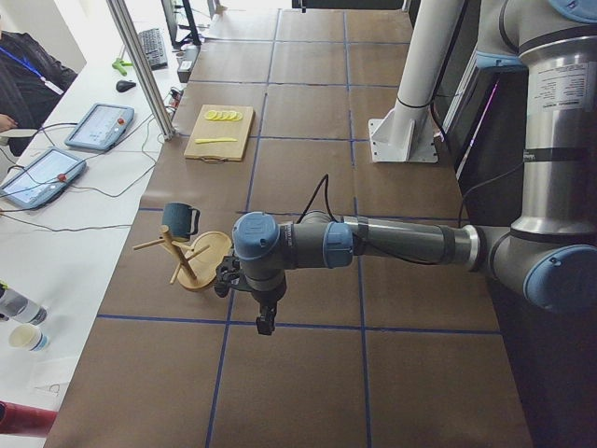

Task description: Hang cup on storage rack

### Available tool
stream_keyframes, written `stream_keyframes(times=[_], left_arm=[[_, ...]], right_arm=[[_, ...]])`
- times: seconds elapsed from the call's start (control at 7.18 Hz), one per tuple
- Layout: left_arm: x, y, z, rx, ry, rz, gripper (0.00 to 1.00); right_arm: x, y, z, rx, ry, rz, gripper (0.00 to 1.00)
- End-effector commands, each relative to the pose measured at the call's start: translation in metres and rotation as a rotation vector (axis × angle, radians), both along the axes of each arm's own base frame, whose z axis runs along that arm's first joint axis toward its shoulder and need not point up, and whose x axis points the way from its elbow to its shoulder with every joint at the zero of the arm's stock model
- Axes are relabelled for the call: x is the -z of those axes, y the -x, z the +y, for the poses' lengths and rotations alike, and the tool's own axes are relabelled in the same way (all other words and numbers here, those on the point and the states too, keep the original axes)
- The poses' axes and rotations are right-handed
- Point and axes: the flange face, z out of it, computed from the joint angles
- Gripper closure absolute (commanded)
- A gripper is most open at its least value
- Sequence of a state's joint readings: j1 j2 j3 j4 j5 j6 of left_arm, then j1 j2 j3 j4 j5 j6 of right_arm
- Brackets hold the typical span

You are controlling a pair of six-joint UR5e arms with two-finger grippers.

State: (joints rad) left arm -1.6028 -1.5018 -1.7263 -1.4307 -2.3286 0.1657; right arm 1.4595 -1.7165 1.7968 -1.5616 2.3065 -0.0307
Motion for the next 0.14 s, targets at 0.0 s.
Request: stream_keyframes(times=[0.0], left_arm=[[-0.0002,-0.0006,-0.0001,-0.001,0.000,0.000,0.00]], right_arm=[[0.0000,0.0004,-0.0001,0.001,-0.001,-0.001,0.01]])
